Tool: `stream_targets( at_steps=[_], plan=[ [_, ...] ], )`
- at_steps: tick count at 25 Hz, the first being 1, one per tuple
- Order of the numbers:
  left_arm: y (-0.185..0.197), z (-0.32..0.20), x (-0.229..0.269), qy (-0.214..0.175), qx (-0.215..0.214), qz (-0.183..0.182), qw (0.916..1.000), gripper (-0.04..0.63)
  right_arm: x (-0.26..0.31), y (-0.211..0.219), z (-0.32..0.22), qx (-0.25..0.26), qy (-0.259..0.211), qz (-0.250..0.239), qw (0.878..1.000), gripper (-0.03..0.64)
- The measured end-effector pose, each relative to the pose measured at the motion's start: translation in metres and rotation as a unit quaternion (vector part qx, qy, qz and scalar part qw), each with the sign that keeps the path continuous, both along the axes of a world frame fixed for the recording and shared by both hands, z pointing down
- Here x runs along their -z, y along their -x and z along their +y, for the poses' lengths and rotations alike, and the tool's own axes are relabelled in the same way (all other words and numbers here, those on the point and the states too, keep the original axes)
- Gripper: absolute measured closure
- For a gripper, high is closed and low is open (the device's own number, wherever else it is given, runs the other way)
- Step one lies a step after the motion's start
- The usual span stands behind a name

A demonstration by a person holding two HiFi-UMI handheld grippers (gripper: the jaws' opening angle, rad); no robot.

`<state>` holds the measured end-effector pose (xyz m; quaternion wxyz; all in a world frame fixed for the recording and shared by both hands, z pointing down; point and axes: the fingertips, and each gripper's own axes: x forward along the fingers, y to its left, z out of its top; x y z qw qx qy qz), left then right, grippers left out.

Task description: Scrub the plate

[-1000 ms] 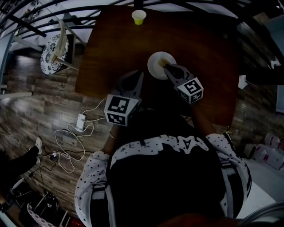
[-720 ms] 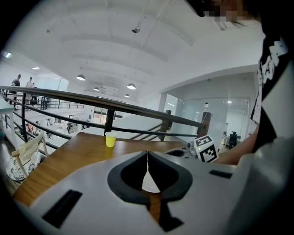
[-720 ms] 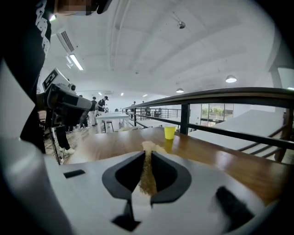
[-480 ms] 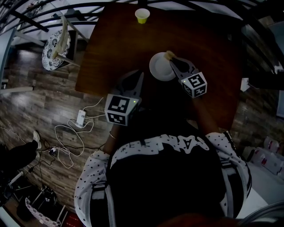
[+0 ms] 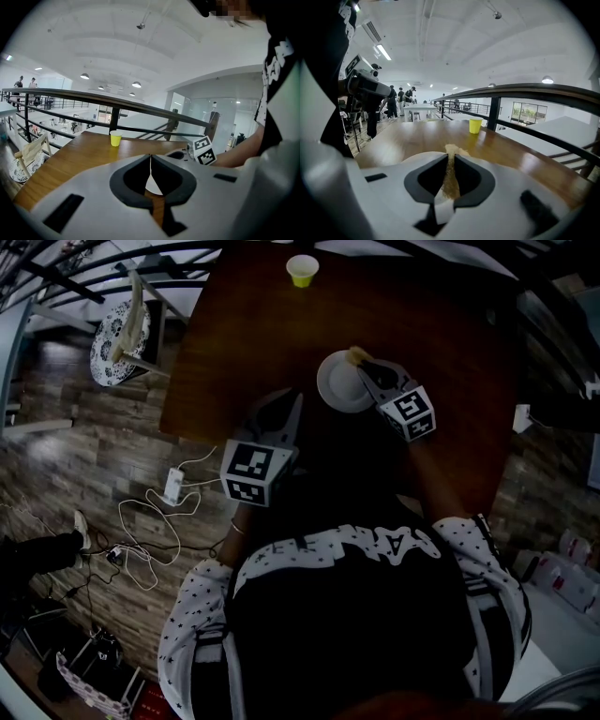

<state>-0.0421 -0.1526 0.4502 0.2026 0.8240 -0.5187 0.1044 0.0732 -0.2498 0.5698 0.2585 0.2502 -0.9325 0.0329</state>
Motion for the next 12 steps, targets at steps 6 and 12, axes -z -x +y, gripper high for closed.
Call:
stream_targets(
  at_steps=[6,12],
  plan=[
    [-0.0055,-0.0021,0.0012,-0.002,-0.004,0.001,1.0,0.58,0.0003,-0.0018,-0.0039,0.006,-0.001,0.003,1.0,0.568],
    [-0.0052,-0.006,0.0002,0.0,-0.003,0.001,1.0,0.58,-0.0088,-0.0058,-0.0095,0.002,0.009,0.015,1.0,0.568]
  ],
)
